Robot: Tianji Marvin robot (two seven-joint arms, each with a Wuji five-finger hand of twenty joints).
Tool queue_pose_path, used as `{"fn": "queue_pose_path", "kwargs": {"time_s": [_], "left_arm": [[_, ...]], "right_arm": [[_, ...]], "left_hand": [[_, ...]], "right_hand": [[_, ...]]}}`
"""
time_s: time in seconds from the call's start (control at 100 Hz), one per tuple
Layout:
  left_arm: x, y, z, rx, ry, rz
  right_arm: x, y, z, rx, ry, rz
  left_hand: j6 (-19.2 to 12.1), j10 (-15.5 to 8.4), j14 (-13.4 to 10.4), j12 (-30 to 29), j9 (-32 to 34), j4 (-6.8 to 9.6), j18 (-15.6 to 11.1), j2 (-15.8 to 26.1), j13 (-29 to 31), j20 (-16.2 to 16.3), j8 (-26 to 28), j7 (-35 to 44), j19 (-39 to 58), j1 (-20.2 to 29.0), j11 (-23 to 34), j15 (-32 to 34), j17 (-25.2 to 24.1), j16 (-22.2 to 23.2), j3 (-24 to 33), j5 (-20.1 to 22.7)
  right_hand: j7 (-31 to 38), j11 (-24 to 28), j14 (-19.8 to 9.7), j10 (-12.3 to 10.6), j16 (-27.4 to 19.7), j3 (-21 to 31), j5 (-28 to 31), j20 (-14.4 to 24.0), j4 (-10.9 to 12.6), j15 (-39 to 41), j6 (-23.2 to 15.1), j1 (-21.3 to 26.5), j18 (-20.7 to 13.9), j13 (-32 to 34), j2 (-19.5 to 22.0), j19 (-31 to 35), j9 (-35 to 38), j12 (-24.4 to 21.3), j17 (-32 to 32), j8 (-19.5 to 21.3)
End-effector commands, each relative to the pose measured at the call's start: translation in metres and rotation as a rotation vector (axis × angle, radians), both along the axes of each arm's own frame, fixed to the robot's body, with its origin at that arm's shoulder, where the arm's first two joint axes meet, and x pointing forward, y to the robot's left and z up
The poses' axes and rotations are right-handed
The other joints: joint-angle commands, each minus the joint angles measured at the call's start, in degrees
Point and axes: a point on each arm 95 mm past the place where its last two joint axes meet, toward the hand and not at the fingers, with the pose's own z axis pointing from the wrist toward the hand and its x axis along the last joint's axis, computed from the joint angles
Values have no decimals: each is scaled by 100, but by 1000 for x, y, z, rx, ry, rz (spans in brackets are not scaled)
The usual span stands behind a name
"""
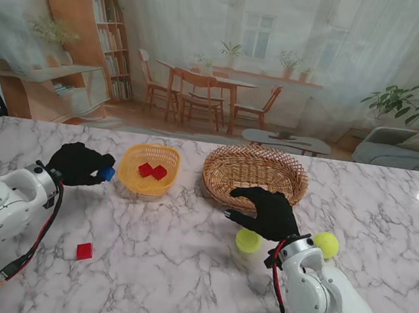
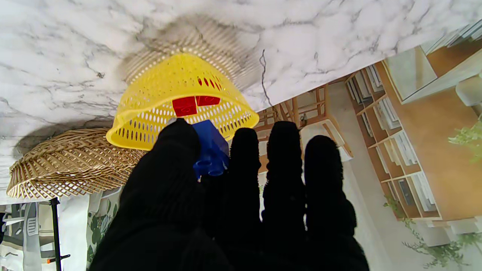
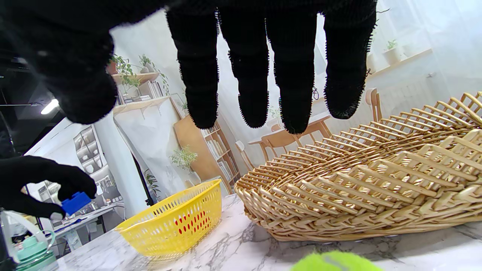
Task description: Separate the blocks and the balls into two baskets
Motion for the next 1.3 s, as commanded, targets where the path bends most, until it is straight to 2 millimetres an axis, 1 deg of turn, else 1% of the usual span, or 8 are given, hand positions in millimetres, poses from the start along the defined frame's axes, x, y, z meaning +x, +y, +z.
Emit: {"fn": "queue_pose_path", "kwargs": {"time_s": [0.0, 0.38, 0.64, 0.99, 1.13, 1.16, 1.18, 1.29], "left_arm": [[7, -8, 9, 4, -8, -18], [46, -34, 15, -7, 34, -8], [71, -57, 5, -24, 77, 22], [88, -77, -9, -69, 98, 48], [93, -79, -15, -68, 110, 57], [94, -78, -17, -67, 108, 57], [94, -78, -17, -68, 107, 56], [95, -77, -20, -73, 101, 52]], "right_arm": [[0, 0, -2, -4, 9, -3], [0, 0, -3, -3, 9, 0], [-1, 0, -3, -3, 7, 3], [-2, -1, -1, 1, -4, 5], [-2, -1, -1, 0, -3, 7], [-2, -1, -1, 0, -3, 7], [-2, -1, -1, 0, -3, 6], [-2, -1, -1, 2, -5, 4]], "left_hand": [[-298, -116, 87, 90, 191, 35, 146, 100, 153, 164, 145, 504, 193, 476, 13, 149, 13, 80, 8, 332], [-312, -131, 68, 55, 115, 38, 114, 137, 104, 181, 130, 491, 193, 463, 61, 142, -33, 87, -31, 277], [-322, -130, 85, -50, -23, 37, 89, 176, -2, 170, 77, 462, 124, 446, 53, 41, -114, 34, -54, 239], [-281, -61, 113, -318, -314, 38, 78, 236, -146, 168, -32, 352, 13, 465, 106, -129, -213, -97, -94, 120], [-90, 107, 170, -1173, -826, 43, 55, 385, -328, 103, -566, -431, -165, 259, 340, -388, -305, -375, -86, 213], [-42, 139, 195, -1935, -999, 36, 47, 444, -392, 84, -702, -701, -214, 91, 483, -495, -342, -519, -109, 255], [-9, 167, 219, -2171, -1060, 27, 44, 494, -441, 74, -791, -820, -242, -38, 476, -562, -375, -581, -158, 270], [68, 292, 285, -2651, -1316, 7, 45, 621, -667, 20, -1214, -1232, -415, -371, 188, -880, -547, -917, -381, 299]], "right_hand": [[1, -63, 2, -2, 72, -107, 91, 37, 138, -39, 36, 115, 133, 2, 204, -29, 3, 48, -100, 75], [2, -66, 11, -5, 73, -111, 96, 40, 138, -37, 36, 113, 142, 8, 199, -27, 0, 47, -96, 75], [6, -64, 10, -13, 73, -109, 102, 39, 139, -40, 36, 119, 146, 6, 198, -30, 9, 49, -103, 76], [12, -65, 7, -13, 73, -110, 115, 40, 139, -40, 38, 117, 147, 7, 198, -29, 4, 49, -100, 78], [10, -65, 14, -18, 72, -109, 111, 38, 140, -41, 43, 117, 146, 6, 199, -34, 8, 49, -106, 78], [8, -65, 5, -13, 72, -108, 108, 39, 140, -41, 41, 119, 142, 5, 200, -32, 7, 49, -100, 77], [10, -67, 13, -9, 72, -106, 113, 39, 140, -43, 34, 123, 143, 1, 203, -30, 3, 49, -98, 78], [7, -64, 12, -17, 72, -109, 106, 39, 140, -41, 37, 121, 143, 5, 197, -31, 11, 50, -101, 77]]}}
